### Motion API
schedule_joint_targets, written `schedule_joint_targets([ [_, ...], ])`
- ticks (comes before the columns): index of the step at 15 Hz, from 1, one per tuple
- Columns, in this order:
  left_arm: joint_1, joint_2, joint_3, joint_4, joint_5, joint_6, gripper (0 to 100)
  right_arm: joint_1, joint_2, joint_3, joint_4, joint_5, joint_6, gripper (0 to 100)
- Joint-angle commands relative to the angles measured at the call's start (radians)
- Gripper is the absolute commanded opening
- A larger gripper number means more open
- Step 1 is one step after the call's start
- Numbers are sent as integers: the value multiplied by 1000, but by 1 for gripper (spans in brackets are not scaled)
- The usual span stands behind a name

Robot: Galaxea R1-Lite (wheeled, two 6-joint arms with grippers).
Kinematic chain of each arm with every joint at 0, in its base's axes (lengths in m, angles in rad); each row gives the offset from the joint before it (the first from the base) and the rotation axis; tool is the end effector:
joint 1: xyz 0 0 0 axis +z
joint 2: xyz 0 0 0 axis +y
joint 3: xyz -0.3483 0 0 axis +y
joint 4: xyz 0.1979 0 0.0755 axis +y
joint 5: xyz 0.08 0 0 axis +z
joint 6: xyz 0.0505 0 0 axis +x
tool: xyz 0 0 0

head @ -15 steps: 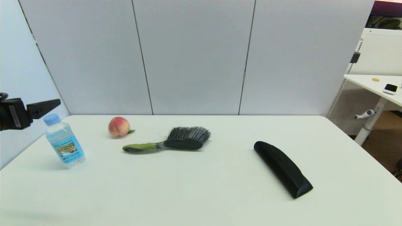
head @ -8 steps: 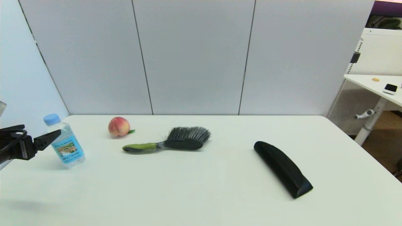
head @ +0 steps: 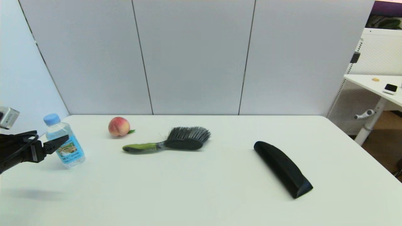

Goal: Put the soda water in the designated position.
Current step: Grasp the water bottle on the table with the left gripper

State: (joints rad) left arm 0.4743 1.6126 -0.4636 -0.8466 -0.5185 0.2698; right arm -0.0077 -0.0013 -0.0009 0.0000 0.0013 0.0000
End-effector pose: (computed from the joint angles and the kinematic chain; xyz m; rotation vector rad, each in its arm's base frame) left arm 0.2629 0.1069 0.1615 0.1241 0.2575 -0.0792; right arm -0.0201 0.0002 0.0758 0.0000 -0.0022 -0.0064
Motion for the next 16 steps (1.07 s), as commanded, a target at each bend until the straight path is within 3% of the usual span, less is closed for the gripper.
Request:
schedule_joint_targets([
  [1, 0, 93, -1, -58, -11, -4, 100, 0, 1, 1, 0, 0, 0, 100],
  [11, 1, 0, 62, -74, -51, -69, 100, 0, 1, 1, 0, 0, 0, 100],
  [16, 1, 43, 82, -175, -51, -121, 100, 0, 1, 1, 0, 0, 0, 100],
])
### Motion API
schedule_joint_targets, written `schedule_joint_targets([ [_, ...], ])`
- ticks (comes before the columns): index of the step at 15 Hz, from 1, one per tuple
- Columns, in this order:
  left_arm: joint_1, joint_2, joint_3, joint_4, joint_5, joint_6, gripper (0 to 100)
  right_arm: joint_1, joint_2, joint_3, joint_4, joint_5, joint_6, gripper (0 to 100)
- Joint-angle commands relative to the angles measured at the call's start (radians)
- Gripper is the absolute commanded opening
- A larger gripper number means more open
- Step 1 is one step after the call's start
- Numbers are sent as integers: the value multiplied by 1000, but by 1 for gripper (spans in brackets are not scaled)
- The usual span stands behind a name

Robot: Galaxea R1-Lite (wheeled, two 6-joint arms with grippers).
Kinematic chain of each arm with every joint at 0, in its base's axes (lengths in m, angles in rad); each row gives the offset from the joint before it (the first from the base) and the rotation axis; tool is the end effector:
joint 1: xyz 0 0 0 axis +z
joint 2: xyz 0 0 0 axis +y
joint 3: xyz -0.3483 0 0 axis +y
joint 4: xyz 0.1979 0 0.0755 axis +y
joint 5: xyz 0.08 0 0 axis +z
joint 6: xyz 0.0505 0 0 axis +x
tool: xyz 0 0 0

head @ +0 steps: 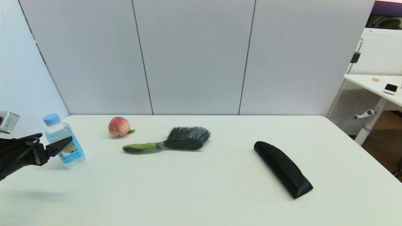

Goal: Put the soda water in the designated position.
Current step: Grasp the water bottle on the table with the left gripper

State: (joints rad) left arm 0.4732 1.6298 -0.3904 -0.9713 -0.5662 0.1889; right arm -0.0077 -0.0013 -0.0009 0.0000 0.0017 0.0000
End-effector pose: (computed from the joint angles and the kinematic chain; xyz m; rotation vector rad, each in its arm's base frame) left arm 0.2567 0.1010 0.1526 0.0547 0.2229 -0.1139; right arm -0.0201 0.0002 0.0758 0.0000 -0.0022 -0.0060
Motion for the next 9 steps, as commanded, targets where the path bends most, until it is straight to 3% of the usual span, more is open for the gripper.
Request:
schedule_joint_targets([
  [1, 2, 42, 8, -69, -4, -45, 100, 0, 1, -1, 0, 0, 0, 100],
  [9, -10, 171, -5, -199, -6, -49, 100, 0, 1, -1, 0, 0, 0, 100],
])
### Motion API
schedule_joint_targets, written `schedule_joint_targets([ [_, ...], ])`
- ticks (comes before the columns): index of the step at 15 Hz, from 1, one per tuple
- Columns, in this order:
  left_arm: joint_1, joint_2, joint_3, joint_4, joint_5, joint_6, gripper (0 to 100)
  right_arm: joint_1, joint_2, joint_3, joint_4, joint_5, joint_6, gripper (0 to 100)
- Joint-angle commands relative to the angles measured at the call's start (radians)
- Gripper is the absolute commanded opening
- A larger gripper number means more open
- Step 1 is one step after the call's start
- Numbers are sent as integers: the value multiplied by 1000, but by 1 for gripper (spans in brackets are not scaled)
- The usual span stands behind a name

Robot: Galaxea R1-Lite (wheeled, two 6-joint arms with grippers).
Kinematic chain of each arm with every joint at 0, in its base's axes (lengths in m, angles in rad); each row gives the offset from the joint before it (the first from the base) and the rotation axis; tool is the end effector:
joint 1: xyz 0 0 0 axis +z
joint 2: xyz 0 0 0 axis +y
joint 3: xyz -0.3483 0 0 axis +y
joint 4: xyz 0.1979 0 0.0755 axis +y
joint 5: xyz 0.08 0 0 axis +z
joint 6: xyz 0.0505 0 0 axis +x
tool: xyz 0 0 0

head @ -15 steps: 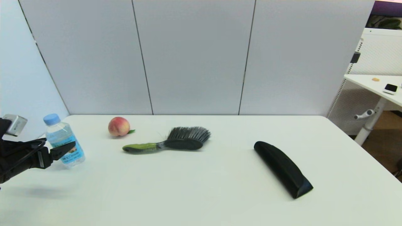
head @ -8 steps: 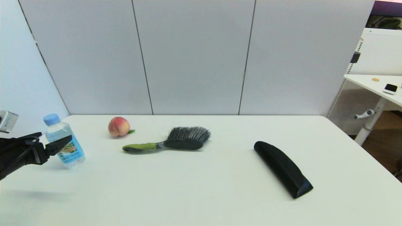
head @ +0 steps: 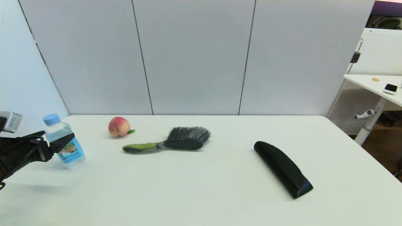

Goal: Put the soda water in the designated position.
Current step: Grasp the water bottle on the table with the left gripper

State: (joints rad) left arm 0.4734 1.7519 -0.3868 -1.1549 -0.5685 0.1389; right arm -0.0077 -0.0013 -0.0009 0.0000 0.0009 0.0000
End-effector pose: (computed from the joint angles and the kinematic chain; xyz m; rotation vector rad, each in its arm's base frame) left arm 0.2767 0.1112 0.1387 0.0338 0.1753 -0.1071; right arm -0.0201 0.0002 0.0758 0.0000 -0.0022 -0.0068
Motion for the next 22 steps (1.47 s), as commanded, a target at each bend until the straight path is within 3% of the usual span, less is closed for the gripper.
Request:
schedule_joint_targets([
  [1, -16, 51, -9, -16, -5, -1, 100, 0, 1, 1, 0, 1, 0, 100],
  [7, -81, 110, -55, -62, -5, -4, 100, 0, 1, 1, 0, 1, 0, 100],
  [18, -81, 159, -90, -100, -4, -5, 100, 0, 1, -1, 0, 1, 0, 100],
  [19, -81, 161, -92, -101, -4, -5, 0, 0, 1, 1, 0, 1, 0, 100],
  [22, -81, 162, -92, -101, -4, -5, 0, 0, 1, 1, 0, 1, 0, 100],
])
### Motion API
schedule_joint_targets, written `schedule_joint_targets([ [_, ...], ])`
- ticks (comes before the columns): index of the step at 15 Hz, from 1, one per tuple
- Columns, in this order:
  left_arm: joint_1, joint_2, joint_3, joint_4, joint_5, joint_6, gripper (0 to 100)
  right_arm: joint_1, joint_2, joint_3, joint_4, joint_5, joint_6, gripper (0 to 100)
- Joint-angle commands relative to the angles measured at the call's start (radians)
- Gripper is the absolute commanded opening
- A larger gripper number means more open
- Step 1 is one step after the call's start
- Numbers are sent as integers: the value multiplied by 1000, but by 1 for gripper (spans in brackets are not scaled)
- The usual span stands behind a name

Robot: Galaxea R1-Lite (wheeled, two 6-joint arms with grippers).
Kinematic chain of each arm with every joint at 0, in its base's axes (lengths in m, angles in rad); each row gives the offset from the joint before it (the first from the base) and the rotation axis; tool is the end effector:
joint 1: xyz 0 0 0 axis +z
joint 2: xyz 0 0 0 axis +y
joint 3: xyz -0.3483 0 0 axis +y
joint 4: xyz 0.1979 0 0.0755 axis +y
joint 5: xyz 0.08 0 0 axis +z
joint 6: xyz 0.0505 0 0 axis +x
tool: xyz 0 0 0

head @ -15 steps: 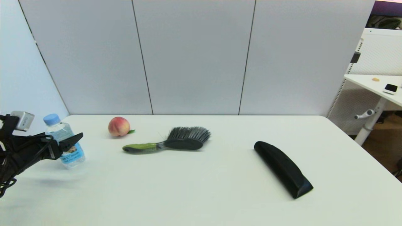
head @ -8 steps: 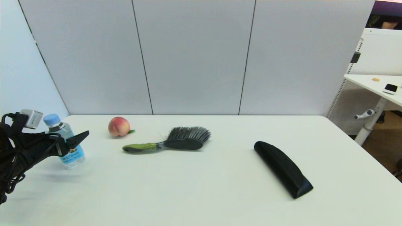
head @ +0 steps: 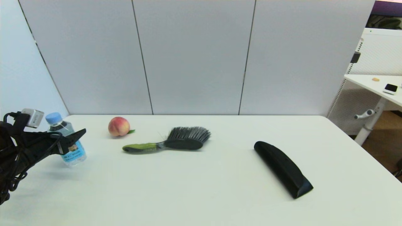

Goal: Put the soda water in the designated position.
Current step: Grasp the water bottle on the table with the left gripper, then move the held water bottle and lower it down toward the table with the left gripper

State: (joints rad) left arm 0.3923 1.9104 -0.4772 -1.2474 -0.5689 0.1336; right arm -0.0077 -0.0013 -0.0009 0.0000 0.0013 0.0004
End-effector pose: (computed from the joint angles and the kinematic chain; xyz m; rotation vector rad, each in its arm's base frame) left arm 0.3231 0.1042 0.1201 0.0469 0.1528 -0.1867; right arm -0.0201 0.0002 0.0758 0.0004 -0.0022 -0.0064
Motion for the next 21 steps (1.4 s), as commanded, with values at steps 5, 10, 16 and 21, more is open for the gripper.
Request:
schedule_joint_targets([
  [5, 0, 1, -1, -17, -3, 1, 0, 0, 1, -1, 0, 0, 0, 100],
  [10, 0, -31, -37, -10, -2, 0, 0, 0, 1, -1, 0, 0, 0, 100],
  [16, -76, -269, -109, 160, 1, -26, 0, 0, 1, 1, 0, 0, 0, 100],
  [21, -386, -410, -75, 246, 248, -81, 0, 0, 1, -1, 0, 0, 0, 100],
])
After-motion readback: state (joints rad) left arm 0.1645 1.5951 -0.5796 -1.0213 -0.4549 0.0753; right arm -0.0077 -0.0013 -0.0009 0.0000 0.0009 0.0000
